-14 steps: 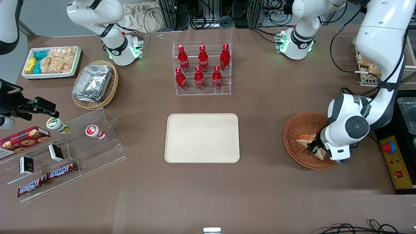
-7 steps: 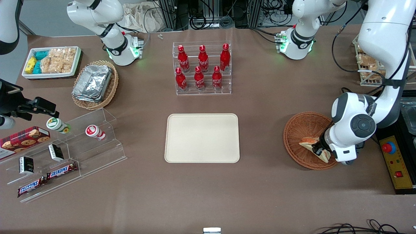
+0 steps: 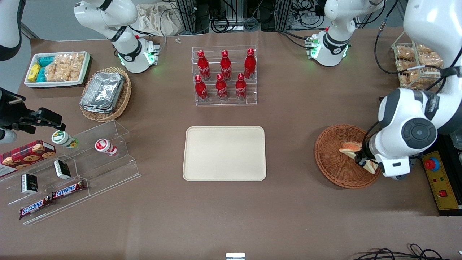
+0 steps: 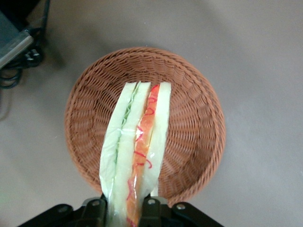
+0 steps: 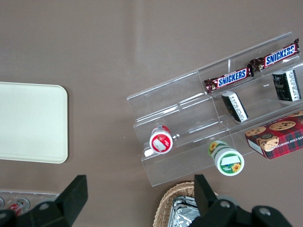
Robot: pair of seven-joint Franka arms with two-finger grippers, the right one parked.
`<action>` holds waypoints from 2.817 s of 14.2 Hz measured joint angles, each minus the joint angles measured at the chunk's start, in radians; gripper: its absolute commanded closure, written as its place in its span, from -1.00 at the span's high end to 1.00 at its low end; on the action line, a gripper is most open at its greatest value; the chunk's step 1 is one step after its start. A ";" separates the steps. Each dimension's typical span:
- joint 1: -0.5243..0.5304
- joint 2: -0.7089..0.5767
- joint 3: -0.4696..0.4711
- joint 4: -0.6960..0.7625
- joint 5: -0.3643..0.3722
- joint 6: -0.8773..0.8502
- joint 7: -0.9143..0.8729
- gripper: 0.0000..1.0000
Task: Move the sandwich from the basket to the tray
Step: 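Lift the sandwich out of the basket with the left gripper, then carry the sandwich over the cream tray and lower it down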
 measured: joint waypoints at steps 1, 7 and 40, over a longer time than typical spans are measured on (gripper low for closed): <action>-0.002 -0.006 -0.020 0.048 -0.016 -0.069 0.032 -1.00; -0.003 -0.013 -0.165 0.192 -0.077 -0.195 0.159 -1.00; -0.307 0.490 -0.271 0.068 0.327 0.435 0.167 1.00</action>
